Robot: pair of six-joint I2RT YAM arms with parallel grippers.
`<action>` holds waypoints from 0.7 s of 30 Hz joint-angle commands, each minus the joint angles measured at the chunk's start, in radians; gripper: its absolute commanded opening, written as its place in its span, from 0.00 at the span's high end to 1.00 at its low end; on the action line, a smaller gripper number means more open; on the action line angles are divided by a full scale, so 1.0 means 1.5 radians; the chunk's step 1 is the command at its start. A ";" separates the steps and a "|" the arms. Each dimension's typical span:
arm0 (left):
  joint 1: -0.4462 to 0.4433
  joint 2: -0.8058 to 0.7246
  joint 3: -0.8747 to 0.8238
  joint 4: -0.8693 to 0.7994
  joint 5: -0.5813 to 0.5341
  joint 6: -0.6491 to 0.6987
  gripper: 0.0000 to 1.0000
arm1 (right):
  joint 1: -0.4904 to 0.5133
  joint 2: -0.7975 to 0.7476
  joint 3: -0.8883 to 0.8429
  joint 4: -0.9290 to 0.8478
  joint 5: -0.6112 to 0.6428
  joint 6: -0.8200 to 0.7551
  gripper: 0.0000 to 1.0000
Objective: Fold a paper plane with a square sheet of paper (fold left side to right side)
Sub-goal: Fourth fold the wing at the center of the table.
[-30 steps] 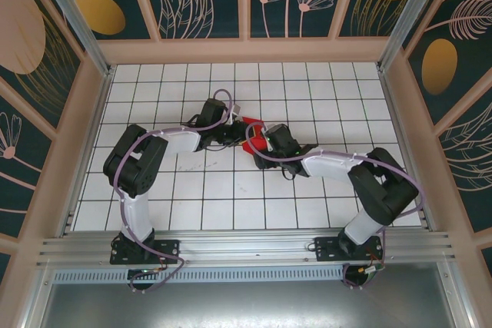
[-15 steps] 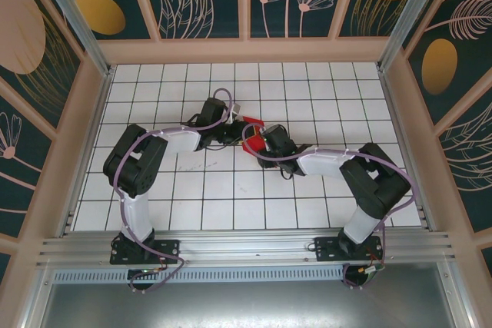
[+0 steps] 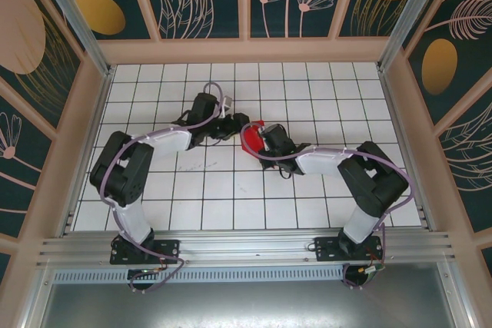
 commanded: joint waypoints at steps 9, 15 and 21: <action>0.024 -0.010 -0.036 0.012 0.037 0.024 0.47 | -0.074 0.005 -0.005 0.055 -0.243 0.052 0.93; -0.013 0.064 0.016 0.010 0.048 0.026 0.47 | -0.099 0.022 -0.006 0.058 -0.306 0.057 0.94; -0.029 0.121 0.060 0.004 0.046 0.021 0.47 | -0.111 0.033 -0.014 0.077 -0.332 0.070 0.94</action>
